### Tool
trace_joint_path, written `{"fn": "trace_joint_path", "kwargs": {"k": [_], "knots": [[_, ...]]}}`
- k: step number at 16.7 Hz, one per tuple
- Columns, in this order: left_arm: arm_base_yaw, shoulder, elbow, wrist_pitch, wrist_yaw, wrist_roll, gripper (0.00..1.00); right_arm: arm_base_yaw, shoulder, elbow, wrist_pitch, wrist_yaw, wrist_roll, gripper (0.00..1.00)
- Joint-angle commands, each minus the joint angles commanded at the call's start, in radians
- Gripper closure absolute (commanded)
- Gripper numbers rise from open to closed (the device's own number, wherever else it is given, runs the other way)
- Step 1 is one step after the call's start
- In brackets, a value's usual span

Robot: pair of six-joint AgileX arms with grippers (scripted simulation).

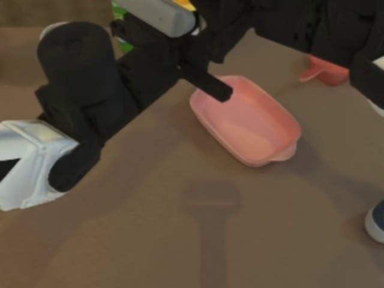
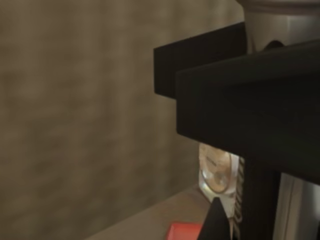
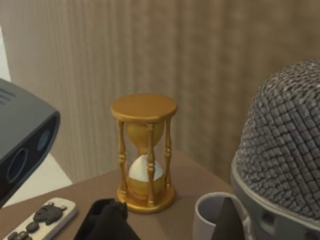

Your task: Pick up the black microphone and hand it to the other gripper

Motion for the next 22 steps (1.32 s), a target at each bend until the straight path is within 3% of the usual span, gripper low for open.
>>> {"fn": "trace_joint_path", "kwargs": {"k": [5,18,22], "knots": [[0.0,0.0,0.0,0.0,0.0,0.0,1.0,0.0,0.0,0.0,0.0,0.0,0.0,1.0],[0.0,0.0,0.0,0.0,0.0,0.0,0.02,0.0,0.0,0.0,0.0,0.0,0.0,1.0],[0.0,0.0,0.0,0.0,0.0,0.0,0.0,0.0,0.0,0.0,0.0,0.0,0.0,1.0]]}}
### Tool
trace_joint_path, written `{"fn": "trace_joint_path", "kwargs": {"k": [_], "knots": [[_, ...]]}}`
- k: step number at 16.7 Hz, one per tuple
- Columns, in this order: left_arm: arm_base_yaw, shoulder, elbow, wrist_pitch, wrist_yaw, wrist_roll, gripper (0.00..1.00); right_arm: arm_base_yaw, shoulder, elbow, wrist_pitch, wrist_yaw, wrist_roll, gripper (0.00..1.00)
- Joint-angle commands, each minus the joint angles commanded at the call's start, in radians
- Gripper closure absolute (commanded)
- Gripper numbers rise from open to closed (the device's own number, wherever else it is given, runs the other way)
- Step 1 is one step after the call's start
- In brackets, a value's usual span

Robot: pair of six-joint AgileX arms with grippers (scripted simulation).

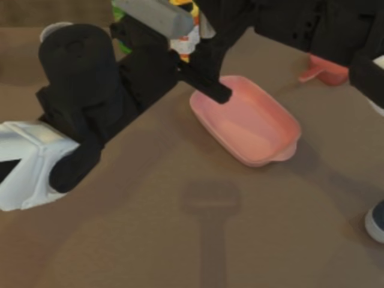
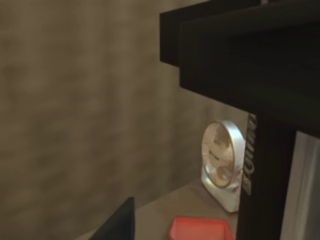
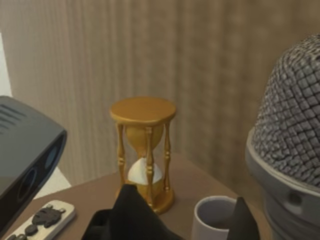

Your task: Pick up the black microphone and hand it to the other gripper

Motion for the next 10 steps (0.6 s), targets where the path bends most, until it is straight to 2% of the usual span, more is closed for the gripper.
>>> {"fn": "trace_joint_path", "kwargs": {"k": [6,8,10], "knots": [[0.007,0.008,-0.015,0.0,-0.005,0.005,0.0,-0.004,-0.01,0.01,-0.001,0.006,-0.001,1.0],[0.018,-0.03,-0.05,-0.008,-0.001,0.005,0.0,-0.022,-0.022,-0.005,-0.003,-0.012,0.005,1.0],[0.037,-0.106,-0.11,-0.022,0.005,0.004,0.0,-0.052,-0.046,-0.028,-0.003,-0.046,0.007,1.0]]}}
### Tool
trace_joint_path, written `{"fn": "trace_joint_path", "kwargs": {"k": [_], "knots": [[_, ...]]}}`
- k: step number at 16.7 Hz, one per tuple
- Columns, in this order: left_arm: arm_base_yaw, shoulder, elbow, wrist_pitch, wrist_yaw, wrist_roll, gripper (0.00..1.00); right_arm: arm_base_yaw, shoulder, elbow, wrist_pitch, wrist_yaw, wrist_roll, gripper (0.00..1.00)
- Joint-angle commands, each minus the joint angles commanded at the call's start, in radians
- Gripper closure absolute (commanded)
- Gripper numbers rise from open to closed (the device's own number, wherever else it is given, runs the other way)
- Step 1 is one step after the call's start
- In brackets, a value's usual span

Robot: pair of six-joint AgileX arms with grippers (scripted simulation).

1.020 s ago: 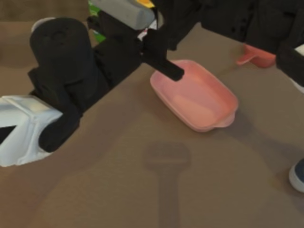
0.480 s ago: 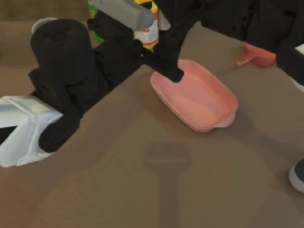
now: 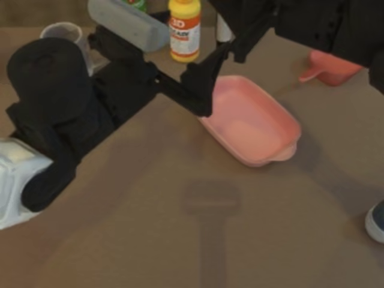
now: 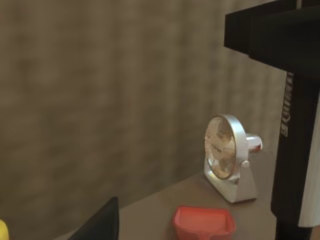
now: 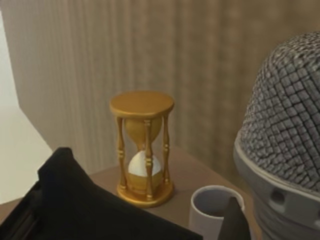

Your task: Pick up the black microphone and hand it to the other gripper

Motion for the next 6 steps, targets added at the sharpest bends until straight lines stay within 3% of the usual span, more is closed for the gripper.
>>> {"fn": "trace_joint_path", "kwargs": {"k": [4,6], "knots": [[0.028,-0.153,-0.123,-0.026,0.023,-0.001,0.0,-0.059,-0.049,-0.043,0.002,-0.067,-0.01,1.0],[0.032,-0.174,-0.142,-0.029,0.028,-0.001,0.0,-0.07,-0.057,-0.052,0.001,-0.078,-0.012,1.0]]}}
